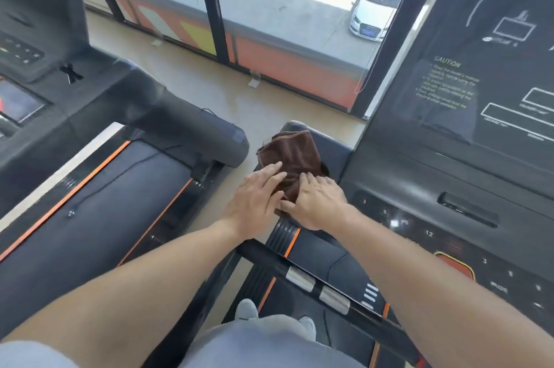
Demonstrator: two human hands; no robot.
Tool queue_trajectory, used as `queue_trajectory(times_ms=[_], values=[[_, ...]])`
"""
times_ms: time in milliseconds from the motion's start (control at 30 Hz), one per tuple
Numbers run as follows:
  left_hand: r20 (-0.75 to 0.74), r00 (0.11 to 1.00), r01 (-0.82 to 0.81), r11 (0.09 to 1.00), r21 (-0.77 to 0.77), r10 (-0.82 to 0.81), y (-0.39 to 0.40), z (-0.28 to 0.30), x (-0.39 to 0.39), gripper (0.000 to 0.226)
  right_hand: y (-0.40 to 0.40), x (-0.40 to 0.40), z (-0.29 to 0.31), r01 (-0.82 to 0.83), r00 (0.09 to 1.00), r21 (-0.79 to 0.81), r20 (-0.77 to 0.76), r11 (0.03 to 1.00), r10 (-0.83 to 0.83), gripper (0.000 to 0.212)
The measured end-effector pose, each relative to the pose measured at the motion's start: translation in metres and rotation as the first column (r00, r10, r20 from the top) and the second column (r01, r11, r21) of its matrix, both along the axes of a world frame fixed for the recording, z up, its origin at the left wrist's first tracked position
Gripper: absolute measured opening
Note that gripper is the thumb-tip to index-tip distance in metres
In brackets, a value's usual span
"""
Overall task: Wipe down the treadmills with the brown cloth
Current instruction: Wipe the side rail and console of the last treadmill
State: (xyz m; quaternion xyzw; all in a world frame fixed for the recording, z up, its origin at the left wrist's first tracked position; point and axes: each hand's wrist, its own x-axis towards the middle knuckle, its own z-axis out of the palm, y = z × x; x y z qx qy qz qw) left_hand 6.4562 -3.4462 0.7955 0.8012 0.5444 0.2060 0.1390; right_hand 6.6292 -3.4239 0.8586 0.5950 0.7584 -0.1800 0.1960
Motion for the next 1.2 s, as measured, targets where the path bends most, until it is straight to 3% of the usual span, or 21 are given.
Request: queue_trajectory(times_ms=[200, 367, 533, 600, 667, 733, 800, 867, 933, 1100, 1200], values=[[0.031, 0.970, -0.239, 0.968, -0.071, 0.242, 0.011, -0.011, -0.002, 0.063, 0.024, -0.012, -0.018, 0.120, 0.991, 0.019, -0.065, 0.993, -0.119, 0.098], [-0.055, 0.975, -0.218, 0.974, -0.061, 0.215, 0.013, -0.019, 0.001, 0.066, 0.024, -0.009, -0.007, 0.018, 1.000, 0.084, 0.005, 0.996, -0.019, 0.075], [-0.054, 0.970, -0.239, 0.968, -0.080, 0.235, 0.012, -0.016, 0.000, 0.068, 0.031, -0.013, 0.029, -0.168, 0.964, -0.029, 0.205, 0.985, 0.171, 0.057], [-0.043, 0.971, -0.237, 0.968, -0.080, 0.234, 0.012, -0.016, -0.001, 0.068, 0.028, -0.024, 0.020, -0.155, 0.965, -0.021, 0.209, 0.988, 0.156, 0.051], [-0.031, 0.970, -0.241, 0.968, -0.062, 0.240, 0.012, -0.017, -0.001, 0.066, 0.019, -0.037, -0.002, -0.051, 0.970, 0.048, 0.241, 0.998, 0.038, 0.055], [-0.022, 0.971, -0.238, 0.970, -0.052, 0.238, 0.013, -0.017, 0.000, 0.064, 0.008, -0.043, -0.018, 0.137, 0.971, 0.140, 0.177, 0.981, -0.161, 0.067], [-0.015, 0.973, -0.230, 0.972, -0.056, 0.230, 0.012, -0.017, 0.001, 0.063, -0.005, -0.042, -0.034, 0.229, 0.969, 0.268, 0.034, 0.936, -0.247, 0.068], [-0.003, 0.975, -0.221, 0.974, -0.059, 0.221, 0.012, -0.016, 0.000, 0.064, -0.018, -0.039, -0.043, 0.217, 0.976, 0.407, -0.106, 0.887, -0.190, 0.057], [0.007, 0.975, -0.221, 0.973, -0.067, 0.222, 0.012, -0.016, -0.001, 0.064, -0.027, -0.035, -0.042, 0.165, 0.984, 0.446, -0.131, 0.880, -0.118, 0.049], [0.008, 0.976, -0.218, 0.973, -0.081, 0.219, 0.012, -0.017, -0.002, 0.064, -0.004, -0.019, -0.011, 0.133, 0.990, 0.248, 0.003, 0.959, -0.139, 0.043], [0.030, 0.974, -0.219, 0.971, -0.099, 0.222, 0.012, -0.015, -0.003, 0.060, 0.019, -0.019, -0.004, 0.143, 0.990, 0.078, 0.009, 0.987, -0.144, 0.048]])
